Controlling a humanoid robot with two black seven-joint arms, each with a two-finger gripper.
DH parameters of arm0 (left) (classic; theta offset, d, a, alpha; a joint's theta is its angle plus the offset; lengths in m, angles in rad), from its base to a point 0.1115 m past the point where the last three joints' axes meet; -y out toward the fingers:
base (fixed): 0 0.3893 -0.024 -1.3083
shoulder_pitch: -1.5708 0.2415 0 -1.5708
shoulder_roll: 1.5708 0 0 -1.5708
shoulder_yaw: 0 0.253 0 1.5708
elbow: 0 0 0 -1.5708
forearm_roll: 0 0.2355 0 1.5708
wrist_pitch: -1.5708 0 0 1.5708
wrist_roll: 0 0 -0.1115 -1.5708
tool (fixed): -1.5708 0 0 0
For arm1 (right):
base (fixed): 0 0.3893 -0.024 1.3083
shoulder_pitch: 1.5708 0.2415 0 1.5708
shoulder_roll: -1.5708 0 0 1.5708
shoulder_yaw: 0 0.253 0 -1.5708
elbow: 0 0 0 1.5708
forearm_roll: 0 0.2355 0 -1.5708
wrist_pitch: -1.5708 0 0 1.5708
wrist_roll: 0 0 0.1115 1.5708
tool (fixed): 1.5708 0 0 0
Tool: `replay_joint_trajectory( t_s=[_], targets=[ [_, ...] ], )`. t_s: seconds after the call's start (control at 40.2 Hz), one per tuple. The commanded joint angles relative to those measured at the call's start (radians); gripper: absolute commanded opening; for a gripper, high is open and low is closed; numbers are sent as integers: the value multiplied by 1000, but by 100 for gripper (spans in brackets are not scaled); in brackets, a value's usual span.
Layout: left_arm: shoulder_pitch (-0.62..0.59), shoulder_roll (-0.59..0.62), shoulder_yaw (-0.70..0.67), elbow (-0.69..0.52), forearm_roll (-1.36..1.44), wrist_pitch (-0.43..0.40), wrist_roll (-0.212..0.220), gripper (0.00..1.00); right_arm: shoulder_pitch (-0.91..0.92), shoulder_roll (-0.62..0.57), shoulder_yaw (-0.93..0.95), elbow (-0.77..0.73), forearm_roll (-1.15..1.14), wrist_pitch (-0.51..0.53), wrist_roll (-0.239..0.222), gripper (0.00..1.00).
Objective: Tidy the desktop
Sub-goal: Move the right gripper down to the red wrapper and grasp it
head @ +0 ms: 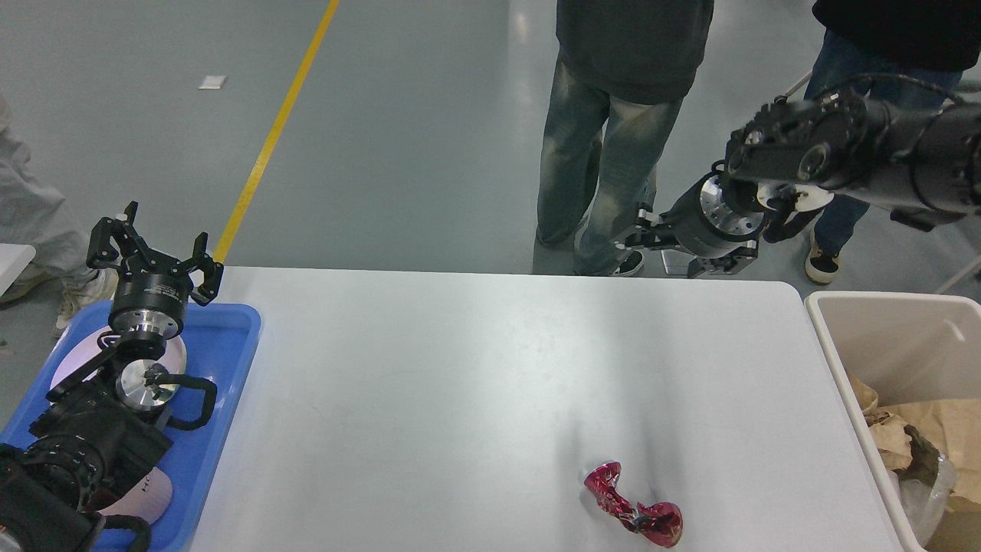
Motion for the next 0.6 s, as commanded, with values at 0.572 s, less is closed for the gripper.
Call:
replay_joint_trajectory(
  t_s=[0.572],
  targets=[
    [0,0,0,0,0,0,0,96,129,20,-24,190,3,339,-5,100]
  ],
)
